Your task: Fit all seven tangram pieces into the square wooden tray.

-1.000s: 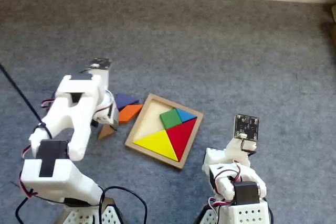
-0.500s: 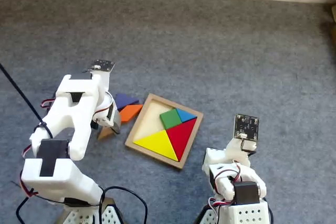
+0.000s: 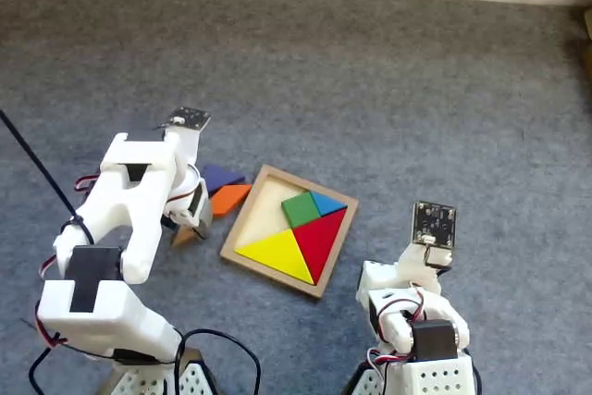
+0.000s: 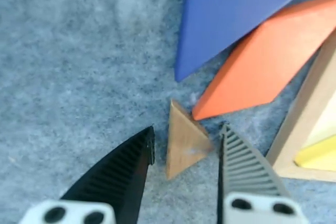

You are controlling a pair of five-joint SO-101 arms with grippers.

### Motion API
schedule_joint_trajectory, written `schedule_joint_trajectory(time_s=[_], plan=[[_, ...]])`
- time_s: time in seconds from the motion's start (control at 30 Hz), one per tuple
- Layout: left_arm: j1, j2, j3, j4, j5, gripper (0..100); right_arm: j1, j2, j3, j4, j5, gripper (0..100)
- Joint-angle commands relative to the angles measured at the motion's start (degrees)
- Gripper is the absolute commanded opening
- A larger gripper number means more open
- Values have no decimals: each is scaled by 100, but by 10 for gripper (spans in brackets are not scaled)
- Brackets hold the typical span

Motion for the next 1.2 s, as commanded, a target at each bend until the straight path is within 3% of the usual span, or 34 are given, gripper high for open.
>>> schedule_joint_trajectory(time_s=[0.0, 0.33, 0.57, 0.67, 0.97, 1.17], plan=[[136, -22, -4, -35, -88, 157, -57, -110, 875, 48, -53, 6], [295, -681, 92, 79, -97, 86, -57, -110, 875, 48, -53, 6], [1218, -2448, 699, 536, -26, 87, -57, -110, 875, 48, -53, 6], [1552, -2818, 725, 571, 325, 87, -57, -110, 875, 48, -53, 6], [2589, -2738, 233, 527, 932, 87, -57, -110, 875, 48, -53, 6], [2941, -1604, -523, 475, 1125, 88, -40, -110, 875, 48, -53, 6]])
